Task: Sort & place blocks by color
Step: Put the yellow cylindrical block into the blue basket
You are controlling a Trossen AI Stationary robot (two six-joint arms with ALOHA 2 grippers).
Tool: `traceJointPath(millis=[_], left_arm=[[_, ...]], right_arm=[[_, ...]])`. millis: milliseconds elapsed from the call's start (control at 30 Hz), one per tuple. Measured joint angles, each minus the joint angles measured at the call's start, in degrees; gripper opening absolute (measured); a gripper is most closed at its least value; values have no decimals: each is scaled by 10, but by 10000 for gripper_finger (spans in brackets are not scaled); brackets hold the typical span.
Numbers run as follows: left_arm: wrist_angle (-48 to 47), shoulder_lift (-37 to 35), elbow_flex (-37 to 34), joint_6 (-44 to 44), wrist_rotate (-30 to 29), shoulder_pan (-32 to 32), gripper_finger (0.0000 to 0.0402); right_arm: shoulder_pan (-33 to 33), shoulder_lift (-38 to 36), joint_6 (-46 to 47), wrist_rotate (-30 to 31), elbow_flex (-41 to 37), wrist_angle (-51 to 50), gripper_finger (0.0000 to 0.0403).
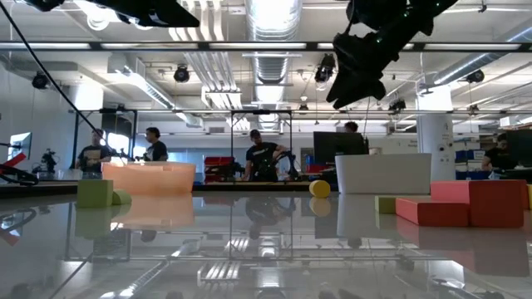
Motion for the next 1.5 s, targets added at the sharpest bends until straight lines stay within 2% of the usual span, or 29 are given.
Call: traceJointPath(millis=[133,467,600,900,1133,1300,1500], left_arm=[[-1,2,0,-1,0,0,152],[31,6,0,-3,0,0,152],[47,11,0,-2,0,0,152],[124,3,0,88,0,0,152],[151,-9,0,138,0,0,152],[151,-12,-6,138,0,0,152],[151,-5,-14,140,0,0,152]], right_arm=[[58,17,35,75,0,0,161],[147,58,126,178,0,0,161],[167,77,194,214,0,0,161],[171,119,344,220,0,-15,162],[171,155,414,234,0,-19,162],[171,192,435,234,14,-23,162],[171,262,427,230,97,-78,162]])
